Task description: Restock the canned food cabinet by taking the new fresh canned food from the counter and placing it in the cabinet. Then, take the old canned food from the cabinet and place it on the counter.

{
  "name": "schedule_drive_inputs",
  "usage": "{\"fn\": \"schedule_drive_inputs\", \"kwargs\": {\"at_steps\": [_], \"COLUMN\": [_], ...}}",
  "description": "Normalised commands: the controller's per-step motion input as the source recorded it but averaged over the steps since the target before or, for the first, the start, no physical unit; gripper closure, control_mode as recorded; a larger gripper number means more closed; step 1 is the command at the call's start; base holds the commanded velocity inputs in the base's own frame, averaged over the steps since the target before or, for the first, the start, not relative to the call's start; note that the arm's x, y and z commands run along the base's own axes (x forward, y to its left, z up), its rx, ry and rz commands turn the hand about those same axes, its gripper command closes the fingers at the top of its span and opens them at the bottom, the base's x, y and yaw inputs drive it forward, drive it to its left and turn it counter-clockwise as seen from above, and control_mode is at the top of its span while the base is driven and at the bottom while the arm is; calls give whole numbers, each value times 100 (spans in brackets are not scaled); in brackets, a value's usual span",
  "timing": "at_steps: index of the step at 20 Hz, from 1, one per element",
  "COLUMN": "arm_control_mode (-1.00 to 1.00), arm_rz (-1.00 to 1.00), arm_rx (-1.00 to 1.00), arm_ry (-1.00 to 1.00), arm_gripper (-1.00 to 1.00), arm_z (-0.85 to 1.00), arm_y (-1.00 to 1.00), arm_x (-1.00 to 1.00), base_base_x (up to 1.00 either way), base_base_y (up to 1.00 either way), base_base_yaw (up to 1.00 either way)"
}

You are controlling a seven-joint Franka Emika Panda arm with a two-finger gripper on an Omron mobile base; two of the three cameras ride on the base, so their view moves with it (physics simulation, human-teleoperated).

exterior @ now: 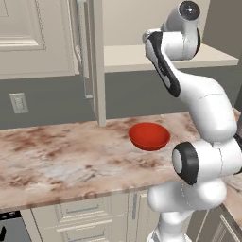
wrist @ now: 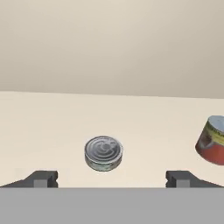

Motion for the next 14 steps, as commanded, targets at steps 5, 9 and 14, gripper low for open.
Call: {"fn": "schedule_drive_inputs", "kwargs": {"at_steps": [5, 9, 14], "arm_control_mode": [-100, -100, -100], "arm_rz": [0, 0, 0], "arm_rx": [0, 0, -1], "arm_ry": [2, 3, 4], "arm_gripper": [-100, -100, -100], "arm_z": [-1, -11, 0], "arm_y": [-84, -95, -53], "arm_x": [-99, -54, 26], "base_base_x": [0, 0, 0], "base_base_y": [0, 0, 0], "base_base_yaw": [0, 0, 0]}}
